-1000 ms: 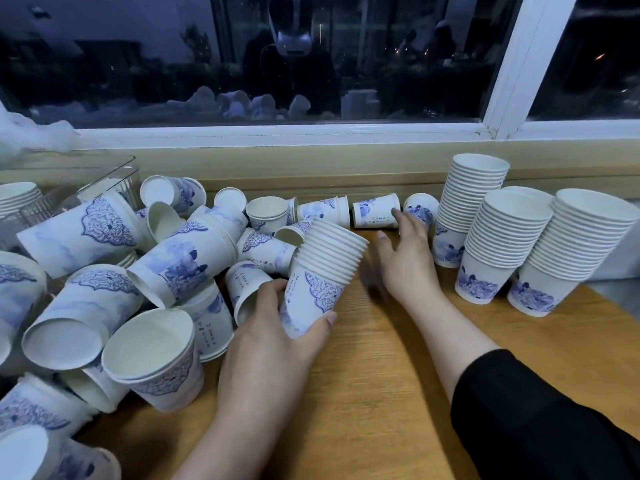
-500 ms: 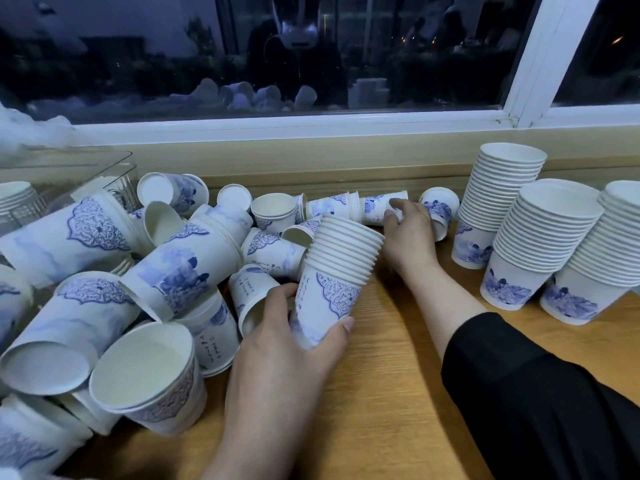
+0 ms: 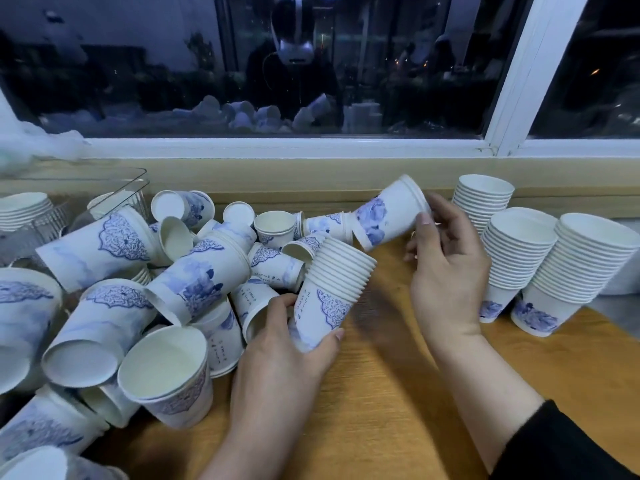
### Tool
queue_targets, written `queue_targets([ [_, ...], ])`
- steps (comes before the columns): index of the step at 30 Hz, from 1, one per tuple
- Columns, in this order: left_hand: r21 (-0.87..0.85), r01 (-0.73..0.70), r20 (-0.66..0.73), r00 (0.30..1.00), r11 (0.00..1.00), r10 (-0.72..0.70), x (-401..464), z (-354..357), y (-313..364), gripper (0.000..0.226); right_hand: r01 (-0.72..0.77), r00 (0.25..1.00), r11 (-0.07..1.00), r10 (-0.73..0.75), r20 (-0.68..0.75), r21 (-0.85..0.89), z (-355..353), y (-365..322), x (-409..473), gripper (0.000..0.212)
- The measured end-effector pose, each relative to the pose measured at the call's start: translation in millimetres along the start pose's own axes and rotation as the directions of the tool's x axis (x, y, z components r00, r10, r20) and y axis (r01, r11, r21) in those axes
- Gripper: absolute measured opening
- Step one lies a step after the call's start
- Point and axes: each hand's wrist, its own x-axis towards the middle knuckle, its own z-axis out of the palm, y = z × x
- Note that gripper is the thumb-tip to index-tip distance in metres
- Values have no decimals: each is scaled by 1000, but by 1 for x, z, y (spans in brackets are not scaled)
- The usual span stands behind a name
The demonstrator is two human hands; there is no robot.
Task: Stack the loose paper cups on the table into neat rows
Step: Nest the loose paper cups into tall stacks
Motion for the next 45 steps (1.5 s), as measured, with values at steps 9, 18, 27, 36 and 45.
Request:
queue_targets([
  [9, -31, -24, -9, 1000, 999, 24, -1, -1, 0, 51, 177, 904, 972, -98, 417, -156, -6, -11, -29, 25],
  [18, -68, -3, -18, 1000, 998, 1, 1, -2, 0, 52, -90, 941, 737, 284, 186, -670, -4, 57, -8, 61],
  [27, -77, -8, -23, 1000, 997, 6, 3, 1, -1, 55, -191, 931, 644, 358, 71, -741, 14, 70, 24, 64],
  [36, -116, 9, -49, 999, 993, -15, 10, 3, -2, 52, -154, 964, 691, 262, 46, -706, 17, 81, 31, 49],
  [45, -132, 14, -41, 999, 991, -20, 12, 3, -5, 51, -179, 954, 638, 299, 26, -749, 27, 93, 43, 56],
])
